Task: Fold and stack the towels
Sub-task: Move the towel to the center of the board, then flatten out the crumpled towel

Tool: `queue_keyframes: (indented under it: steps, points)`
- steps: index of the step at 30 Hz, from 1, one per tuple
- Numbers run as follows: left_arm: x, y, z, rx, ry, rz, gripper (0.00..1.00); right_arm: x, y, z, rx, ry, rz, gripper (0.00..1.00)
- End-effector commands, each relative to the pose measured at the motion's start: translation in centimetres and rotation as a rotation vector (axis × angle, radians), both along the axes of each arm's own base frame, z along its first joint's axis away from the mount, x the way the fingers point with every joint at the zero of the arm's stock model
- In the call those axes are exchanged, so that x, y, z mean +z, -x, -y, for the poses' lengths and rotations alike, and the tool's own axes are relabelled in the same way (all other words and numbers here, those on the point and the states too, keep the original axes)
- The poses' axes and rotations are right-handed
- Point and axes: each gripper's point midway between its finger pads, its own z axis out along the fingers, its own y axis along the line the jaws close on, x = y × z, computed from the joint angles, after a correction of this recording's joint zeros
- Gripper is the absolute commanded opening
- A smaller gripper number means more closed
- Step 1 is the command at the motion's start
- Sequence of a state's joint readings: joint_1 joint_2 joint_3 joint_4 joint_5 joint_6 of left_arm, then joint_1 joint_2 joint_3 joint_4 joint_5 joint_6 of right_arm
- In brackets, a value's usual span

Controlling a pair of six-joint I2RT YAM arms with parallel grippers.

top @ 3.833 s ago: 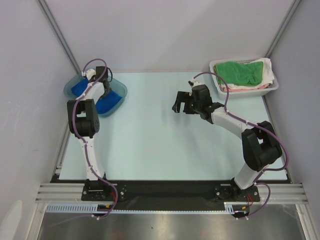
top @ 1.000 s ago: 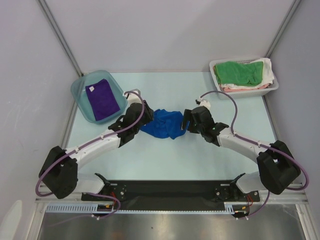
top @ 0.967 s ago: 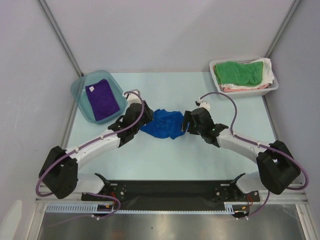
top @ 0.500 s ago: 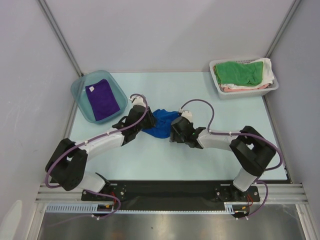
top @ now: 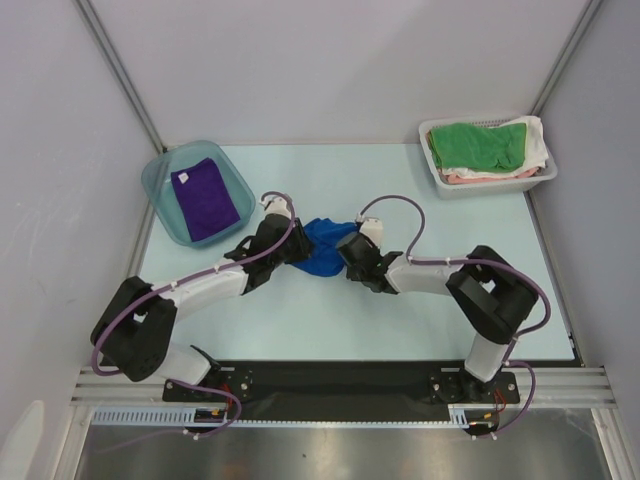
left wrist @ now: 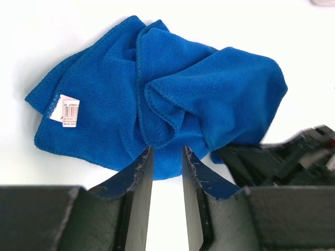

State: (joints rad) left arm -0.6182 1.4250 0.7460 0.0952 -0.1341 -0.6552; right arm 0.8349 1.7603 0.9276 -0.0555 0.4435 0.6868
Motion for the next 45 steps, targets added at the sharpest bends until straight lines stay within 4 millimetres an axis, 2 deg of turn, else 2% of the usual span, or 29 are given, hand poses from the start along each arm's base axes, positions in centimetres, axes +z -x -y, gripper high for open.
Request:
queue_keyframes:
  steps: [1, 3, 4, 5, 6, 7, 8, 9, 10, 11, 13, 16, 19, 24, 26, 29, 34, 45]
  points:
    - [1.4, -0.6, 0.5, -0.007, 0.049, 0.037, 0.33, 1.8, 0.9, 3.2, -0.054, 0.059, 0.029, 0.04]
    - [1.4, -0.6, 0.7, -0.020, 0.053, 0.038, 0.34, 1.9, 1.7, 5.3, -0.074, 0.070, 0.020, 0.02]
    - [1.4, -0.6, 0.9, -0.031, 0.053, 0.039, 0.34, 3.5, 2.0, 5.8, -0.080, 0.040, 0.040, 0.02]
    - [1.6, -0.7, 1.2, -0.044, 0.059, 0.043, 0.34, 2.9, 2.5, 7.6, -0.103, 0.049, 0.020, 0.02]
    - [1.6, -0.7, 1.4, -0.048, 0.063, 0.041, 0.34, 3.3, 2.8, 8.3, -0.114, 0.035, 0.021, 0.02]
    - [1.3, -0.7, 1.5, -0.054, 0.059, 0.035, 0.35, 4.7, 3.0, 9.1, -0.124, -0.008, 0.046, 0.02]
    - [1.6, -0.9, 1.8, -0.061, 0.067, 0.046, 0.36, 4.9, 2.7, 10.6, -0.163, -0.023, 0.042, 0.03]
    - [1.7, -0.8, 2.2, -0.081, 0.081, 0.042, 0.36, 4.6, 3.3, 11.3, -0.162, -0.043, 0.024, 0.03]
    - [1.2, -0.8, 2.5, -0.093, 0.079, 0.029, 0.37, 4.9, 3.3, 12.0, -0.174, -0.054, 0.023, 0.04]
    - [1.7, -1.2, 3.0, -0.107, 0.091, 0.039, 0.37, 5.7, 3.2, 12.6, -0.176, -0.073, 0.042, 0.04]
    - [1.3, -0.7, 4.3, -0.176, 0.110, 0.009, 0.36, 5.7, 3.0, 13.9, -0.201, -0.083, 0.030, 0.04]
    - [1.0, -0.5, 5.9, -0.234, 0.145, -0.012, 0.35, 5.7, 2.7, 14.6, -0.198, -0.089, 0.020, 0.04]
    - [1.9, -0.3, 7.6, -0.290, 0.163, -0.007, 0.36, 5.5, 2.7, 14.6, -0.192, -0.109, 0.016, 0.04]
    - [1.1, 0.9, 10.4, -0.350, 0.166, -0.063, 0.37, 5.3, 2.6, 14.6, -0.190, -0.117, 0.011, 0.04]
    - [0.4, 1.3, 10.9, -0.334, 0.175, -0.084, 0.37, 5.3, 2.6, 14.6, -0.189, -0.121, 0.012, 0.04]
    - [-1.9, 1.9, 10.9, -0.263, 0.177, -0.167, 0.37, 5.4, 2.7, 14.7, -0.191, -0.123, 0.014, 0.04]
    - [-4.0, 2.9, 11.3, -0.199, 0.198, -0.228, 0.39, 5.2, 2.8, 15.0, -0.196, -0.130, 0.012, 0.04]
    - [-4.4, 2.7, 12.2, -0.185, 0.251, -0.252, 0.38, 5.0, 2.9, 15.5, -0.203, -0.139, 0.010, 0.04]
